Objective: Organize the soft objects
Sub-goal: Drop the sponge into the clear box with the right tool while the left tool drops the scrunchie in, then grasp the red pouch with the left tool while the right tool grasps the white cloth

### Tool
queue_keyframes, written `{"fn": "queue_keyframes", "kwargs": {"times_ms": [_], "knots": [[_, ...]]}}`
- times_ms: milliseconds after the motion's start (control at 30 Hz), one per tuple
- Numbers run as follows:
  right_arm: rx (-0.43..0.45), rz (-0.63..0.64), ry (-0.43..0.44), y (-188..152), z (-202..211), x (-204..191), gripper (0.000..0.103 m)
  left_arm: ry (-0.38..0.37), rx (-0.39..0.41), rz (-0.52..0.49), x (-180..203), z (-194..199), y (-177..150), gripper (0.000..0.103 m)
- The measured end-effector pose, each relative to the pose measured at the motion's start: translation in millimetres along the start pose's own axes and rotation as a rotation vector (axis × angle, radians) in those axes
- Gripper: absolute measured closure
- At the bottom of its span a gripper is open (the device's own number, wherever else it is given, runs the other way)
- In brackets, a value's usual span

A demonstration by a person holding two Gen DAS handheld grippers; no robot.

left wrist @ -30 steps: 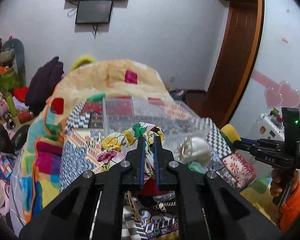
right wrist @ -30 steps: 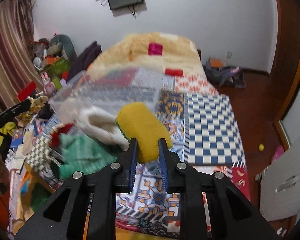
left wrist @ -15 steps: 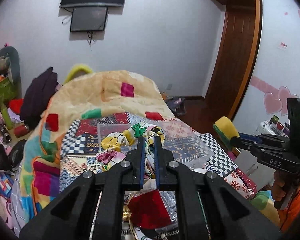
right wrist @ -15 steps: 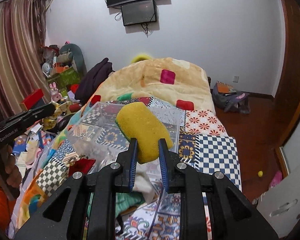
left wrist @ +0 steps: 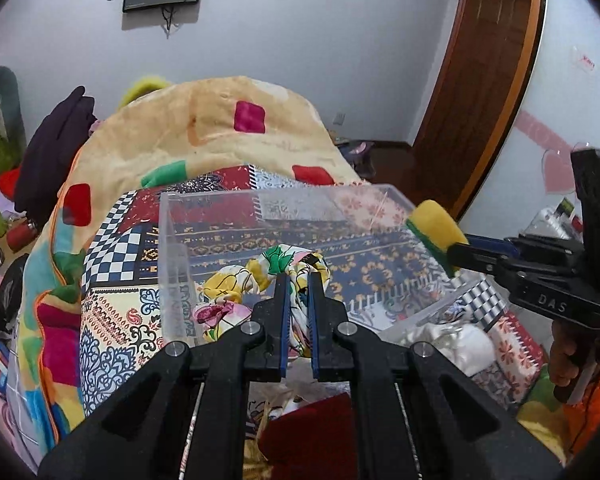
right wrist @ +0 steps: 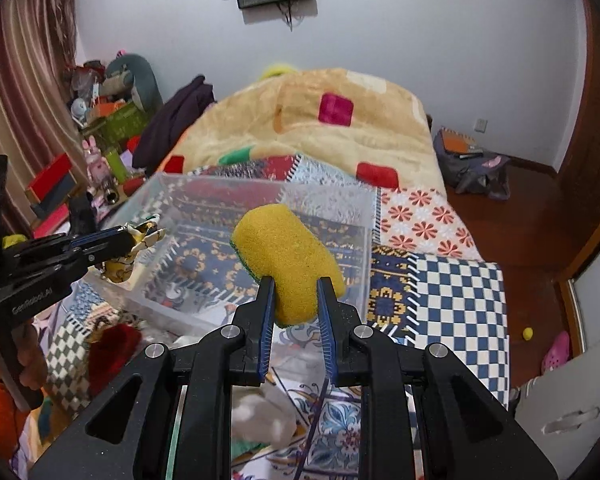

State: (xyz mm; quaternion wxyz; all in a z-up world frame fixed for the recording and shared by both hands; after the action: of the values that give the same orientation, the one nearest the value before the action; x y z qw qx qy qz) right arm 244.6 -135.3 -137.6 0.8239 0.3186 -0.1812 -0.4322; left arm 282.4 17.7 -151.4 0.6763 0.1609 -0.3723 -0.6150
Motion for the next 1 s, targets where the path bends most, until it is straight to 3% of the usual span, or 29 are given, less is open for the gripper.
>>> {"fn": "queue_keyframes", "kwargs": {"times_ms": [200,300,367,767,1000], "knots": [[-0.044,0.011,0.005,-0.9,-18.5,-3.5,0.080,0.025,-0.028,-0.038,4.1,-12.9,-4.3,0.093],[-0.058,0.019,0.003,-3.1,-20.5,-4.6,0.078,0.043,-0.032,-0.048,4.8,-14.0,-5.7,0.086],[-0.058,0.017,0.006,-4.4,-16.3,-5.4,0.076,0.040,-0.029,-0.039,4.3,-11.5,-4.6,0.076],[0.073,-0.009,0.051,1.9,47.2,-12.8,0.047,0.023,0.061,-0.006,5.2,52.9,0.0,0.056],[0.104,0.014,0.067,-8.1,66.9,-32.8,0.044,0.038,0.060,-0.024,9.7,74.6,-22.3,0.052]]}}
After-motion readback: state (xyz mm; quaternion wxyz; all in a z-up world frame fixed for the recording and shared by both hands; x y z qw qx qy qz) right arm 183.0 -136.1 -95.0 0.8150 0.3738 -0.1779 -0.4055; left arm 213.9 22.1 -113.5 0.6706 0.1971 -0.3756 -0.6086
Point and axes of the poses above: each gripper's, at about its wrist camera, not at the fingertips, and z roughly against the way its jaws point, x to its right, y to its top, the point moved 9 cm from there along -z, roughly the way its jaws point, and after that the axes turned 12 degrees about z, right-handed, at the moved point
